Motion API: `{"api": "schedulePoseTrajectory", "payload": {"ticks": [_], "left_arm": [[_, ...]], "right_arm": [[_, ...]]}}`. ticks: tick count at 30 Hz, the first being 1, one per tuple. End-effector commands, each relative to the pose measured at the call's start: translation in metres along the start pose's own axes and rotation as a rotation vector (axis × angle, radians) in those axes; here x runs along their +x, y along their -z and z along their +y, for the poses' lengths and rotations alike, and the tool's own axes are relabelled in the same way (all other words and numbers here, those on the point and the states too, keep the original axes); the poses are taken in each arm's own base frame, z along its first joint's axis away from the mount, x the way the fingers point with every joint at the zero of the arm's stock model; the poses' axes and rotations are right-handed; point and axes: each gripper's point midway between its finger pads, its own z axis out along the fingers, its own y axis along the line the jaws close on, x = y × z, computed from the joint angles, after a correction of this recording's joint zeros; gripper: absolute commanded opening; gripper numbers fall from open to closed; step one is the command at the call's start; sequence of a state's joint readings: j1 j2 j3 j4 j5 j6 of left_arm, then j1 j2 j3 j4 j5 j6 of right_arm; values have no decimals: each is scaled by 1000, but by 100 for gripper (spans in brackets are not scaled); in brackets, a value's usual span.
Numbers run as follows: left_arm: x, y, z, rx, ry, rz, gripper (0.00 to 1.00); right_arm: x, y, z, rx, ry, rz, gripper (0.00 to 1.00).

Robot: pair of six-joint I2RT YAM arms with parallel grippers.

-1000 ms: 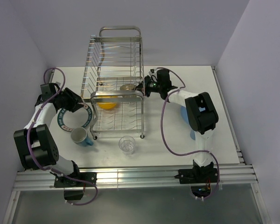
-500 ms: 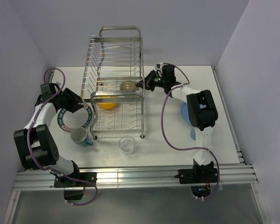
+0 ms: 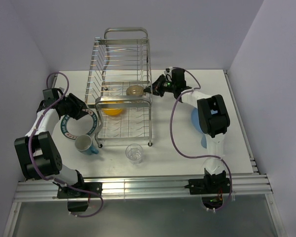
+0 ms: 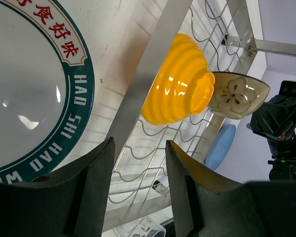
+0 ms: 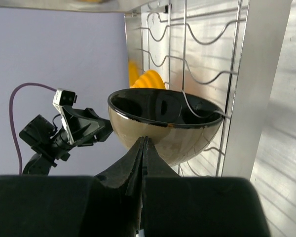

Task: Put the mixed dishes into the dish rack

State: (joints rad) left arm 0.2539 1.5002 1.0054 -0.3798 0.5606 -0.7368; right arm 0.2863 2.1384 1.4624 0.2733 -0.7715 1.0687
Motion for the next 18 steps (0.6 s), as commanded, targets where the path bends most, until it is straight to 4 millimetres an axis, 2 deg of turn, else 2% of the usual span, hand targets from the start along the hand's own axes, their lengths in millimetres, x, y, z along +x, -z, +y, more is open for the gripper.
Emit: {"api": "schedulePoseTrajectory", "payload": {"ticks": [1, 10, 14, 18], "left_arm": [[-10, 15, -23, 58, -69, -42, 52], [-7, 19, -23, 59, -74, -45, 52], [-8, 19, -24, 60, -71, -47, 52], [-9, 20, -25, 58, -76, -51, 53]], "right_arm": [[2, -16, -14, 38, 9, 12, 0], [-9, -23, -14, 50, 12, -2, 0], [-14, -27, -20, 59, 5, 1, 0], [-17, -27, -15, 49, 28, -6, 0]]}}
